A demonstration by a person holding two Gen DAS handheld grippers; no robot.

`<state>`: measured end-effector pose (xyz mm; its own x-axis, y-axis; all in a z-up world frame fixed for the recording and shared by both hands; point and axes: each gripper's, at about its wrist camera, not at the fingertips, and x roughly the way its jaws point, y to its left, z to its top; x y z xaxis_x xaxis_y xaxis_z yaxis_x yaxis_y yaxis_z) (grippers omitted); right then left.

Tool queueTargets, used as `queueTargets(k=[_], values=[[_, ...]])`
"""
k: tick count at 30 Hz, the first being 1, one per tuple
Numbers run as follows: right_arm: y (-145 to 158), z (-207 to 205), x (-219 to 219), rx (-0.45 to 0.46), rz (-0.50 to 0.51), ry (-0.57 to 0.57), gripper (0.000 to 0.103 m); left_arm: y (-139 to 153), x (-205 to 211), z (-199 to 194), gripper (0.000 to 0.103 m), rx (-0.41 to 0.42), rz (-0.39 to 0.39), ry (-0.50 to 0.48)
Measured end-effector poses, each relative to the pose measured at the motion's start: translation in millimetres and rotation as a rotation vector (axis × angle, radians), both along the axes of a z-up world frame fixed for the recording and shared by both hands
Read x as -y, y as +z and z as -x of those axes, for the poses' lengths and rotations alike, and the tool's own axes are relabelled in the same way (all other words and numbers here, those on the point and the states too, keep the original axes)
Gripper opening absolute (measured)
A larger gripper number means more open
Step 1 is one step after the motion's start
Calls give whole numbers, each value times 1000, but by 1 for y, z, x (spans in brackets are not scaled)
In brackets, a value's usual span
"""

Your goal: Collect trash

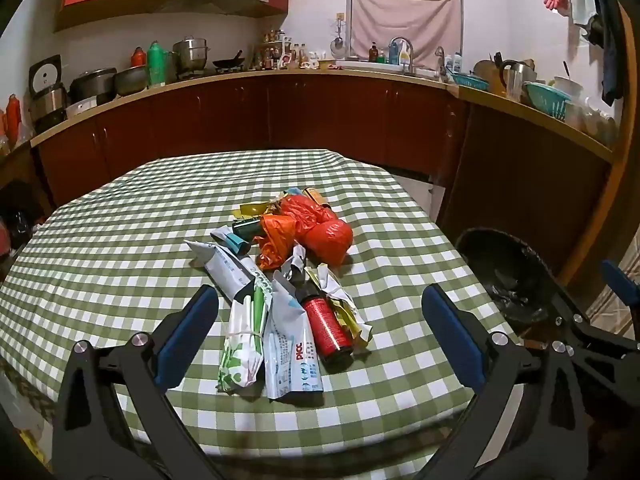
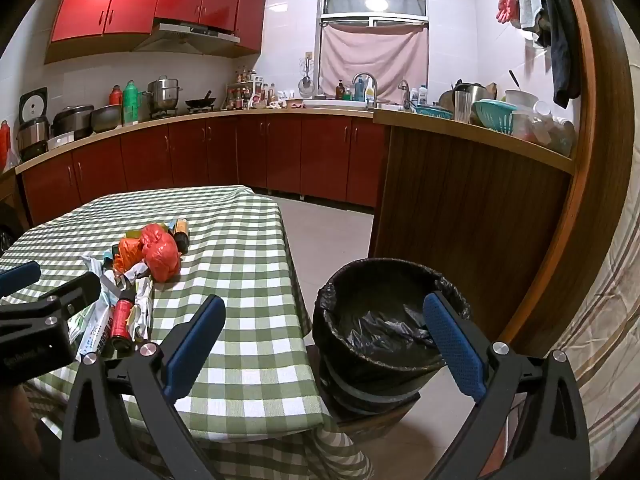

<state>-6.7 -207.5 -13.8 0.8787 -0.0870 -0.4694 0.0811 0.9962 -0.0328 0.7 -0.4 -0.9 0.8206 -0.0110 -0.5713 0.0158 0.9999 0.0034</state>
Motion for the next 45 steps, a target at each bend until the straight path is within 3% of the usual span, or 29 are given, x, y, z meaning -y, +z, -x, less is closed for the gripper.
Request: queueTargets(k=[3,45], values=[[0,0,0,2,0,0,96,-1,-5,-1,99,-2,32,1],[1,1,2,7,-4,-6,96,-4,-2,1,99,-3,-12,12]])
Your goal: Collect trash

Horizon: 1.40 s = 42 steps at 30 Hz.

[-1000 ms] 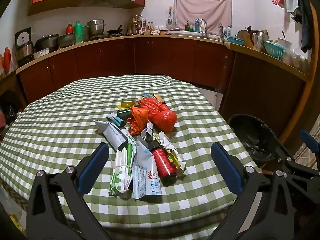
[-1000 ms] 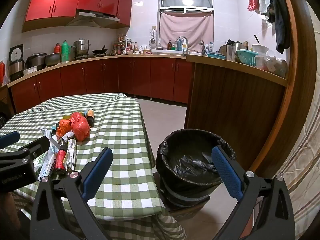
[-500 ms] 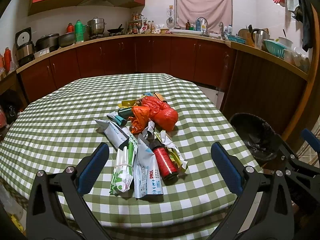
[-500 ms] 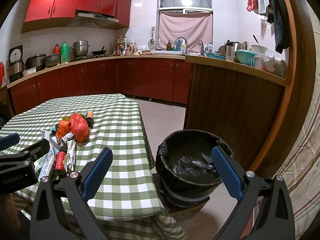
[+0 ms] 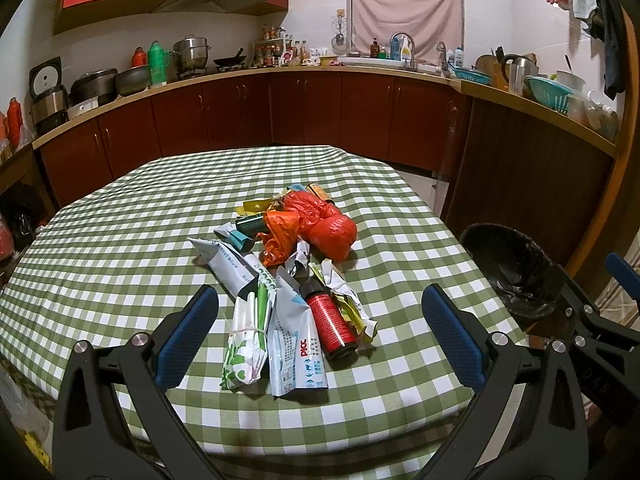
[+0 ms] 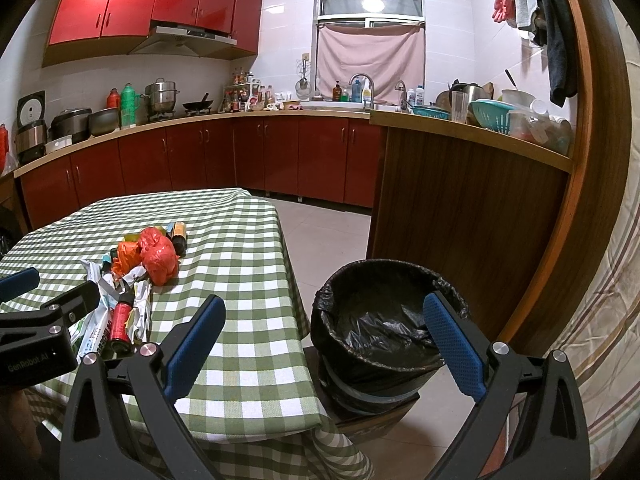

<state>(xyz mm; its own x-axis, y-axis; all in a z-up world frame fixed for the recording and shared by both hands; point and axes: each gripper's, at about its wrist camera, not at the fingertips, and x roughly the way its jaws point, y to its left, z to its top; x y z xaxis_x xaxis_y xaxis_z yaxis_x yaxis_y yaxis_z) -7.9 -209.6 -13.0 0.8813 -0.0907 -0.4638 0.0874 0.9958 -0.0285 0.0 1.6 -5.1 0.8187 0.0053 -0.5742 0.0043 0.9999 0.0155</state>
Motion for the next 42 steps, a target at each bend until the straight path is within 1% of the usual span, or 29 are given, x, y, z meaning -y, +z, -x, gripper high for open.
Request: queueTargets(k=[42], values=[[0,0,1,1,-1,-1,96,0,-2,0,99,-11,4,1]])
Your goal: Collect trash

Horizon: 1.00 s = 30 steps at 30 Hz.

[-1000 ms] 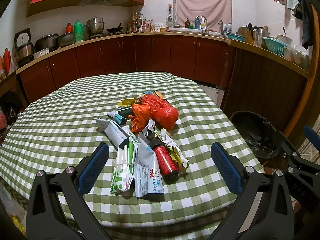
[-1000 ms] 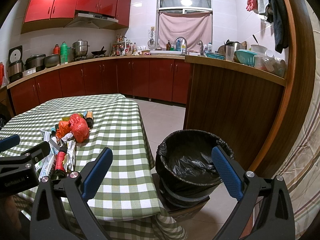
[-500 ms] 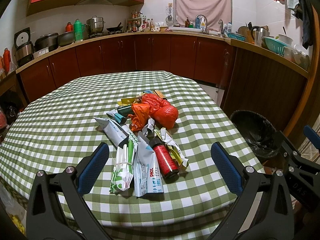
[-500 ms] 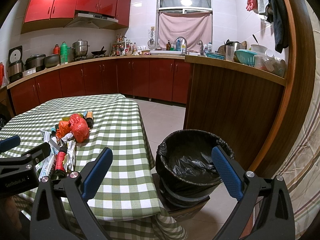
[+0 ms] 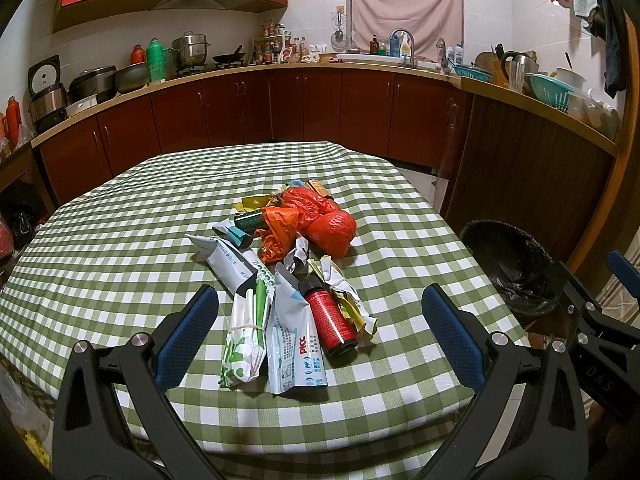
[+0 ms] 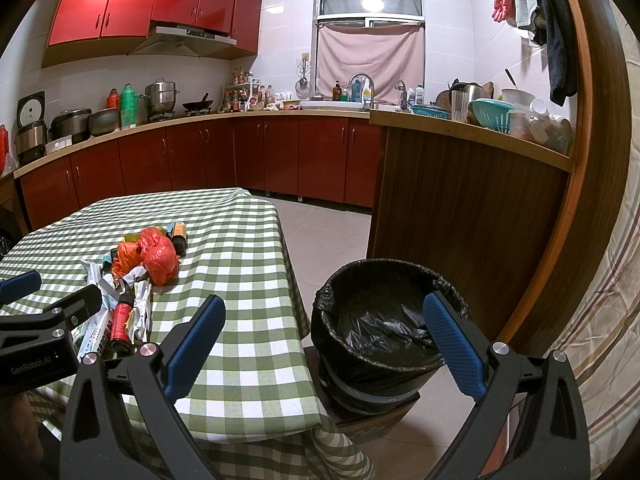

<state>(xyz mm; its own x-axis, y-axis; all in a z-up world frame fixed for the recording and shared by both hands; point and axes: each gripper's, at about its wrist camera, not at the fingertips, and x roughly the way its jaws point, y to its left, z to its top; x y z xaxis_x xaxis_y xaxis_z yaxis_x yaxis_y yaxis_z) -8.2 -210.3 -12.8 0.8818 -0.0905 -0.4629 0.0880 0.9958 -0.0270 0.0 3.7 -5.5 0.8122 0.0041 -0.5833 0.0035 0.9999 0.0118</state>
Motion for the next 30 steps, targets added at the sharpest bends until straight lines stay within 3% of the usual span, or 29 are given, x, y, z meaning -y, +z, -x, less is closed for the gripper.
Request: queueTargets(k=[14,20,23,27,30], values=[[-6,-6,-4,-28,-7,17,96,-4,-21,-5,99,-24,-3,39],[-14,-15,-24,-55,-7,82,96,-10,-54,-7,96,-54,-11,92],[-18,-21,-37,-66,-10,127,96,-11,-68,-8,87,-68,-18,112],[-22,-31,-60,-81,0,193,95,-13,-86,-9,86,-81,-13,136],[-24,-37,-74,-98,-10,234,89,-16,-96,-8,86,-94,-14,146]])
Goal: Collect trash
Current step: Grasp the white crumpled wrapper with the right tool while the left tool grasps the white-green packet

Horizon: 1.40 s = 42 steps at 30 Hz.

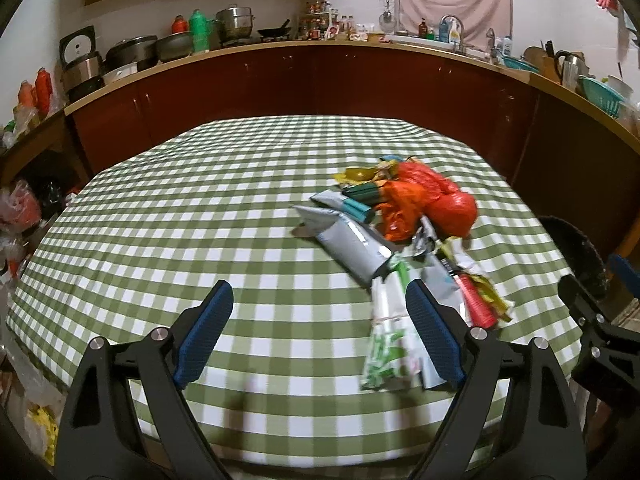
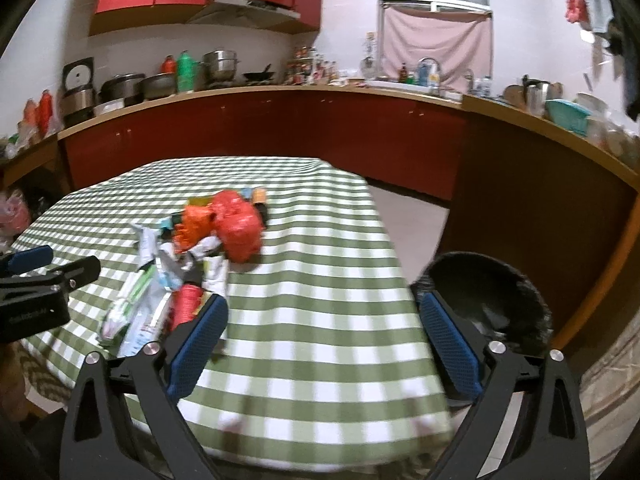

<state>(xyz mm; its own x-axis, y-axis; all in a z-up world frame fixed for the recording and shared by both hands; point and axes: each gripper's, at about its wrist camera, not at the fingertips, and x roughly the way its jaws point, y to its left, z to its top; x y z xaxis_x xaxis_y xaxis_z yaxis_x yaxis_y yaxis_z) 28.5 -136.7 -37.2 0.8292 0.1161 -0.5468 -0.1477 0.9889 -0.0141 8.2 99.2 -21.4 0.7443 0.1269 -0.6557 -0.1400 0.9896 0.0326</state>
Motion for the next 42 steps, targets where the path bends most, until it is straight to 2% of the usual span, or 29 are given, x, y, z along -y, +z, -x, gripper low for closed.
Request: queueTargets(k=[2,3,12,19,24,25,26,33,42], values=[[-3,-4,-8,-21,-5,24,59,-3,-6,0,85,-13,1,7],[-5,-7,-12,-39,-3,31,57,-4,-9,0,85,-17,2,10],[-13,-23,-37,-91,-26,100,56,-12,-30,-5,85,-36,4,45],[-24,-33,-51,-154,-22,147,48,-19,-32,-10,85,-56,17,37],[-28,-38,-52,-182,-37,161,34,-24,-29,-15,85,-68,33,26],[-29,-38,-52,-187,-39,169,25,-25,-29,-16,85,-71,37,24],[-30,-38,-53,-193,-43,177,23,-25,-28,-16,85,-73,39,21],[-27,-29,-51,-165,-37,178,21,-25,-20,-16,85,-73,47,5],[-22,-9,-14,-122,-51,118,21,-16,1,-8,85,-54,40,-25]])
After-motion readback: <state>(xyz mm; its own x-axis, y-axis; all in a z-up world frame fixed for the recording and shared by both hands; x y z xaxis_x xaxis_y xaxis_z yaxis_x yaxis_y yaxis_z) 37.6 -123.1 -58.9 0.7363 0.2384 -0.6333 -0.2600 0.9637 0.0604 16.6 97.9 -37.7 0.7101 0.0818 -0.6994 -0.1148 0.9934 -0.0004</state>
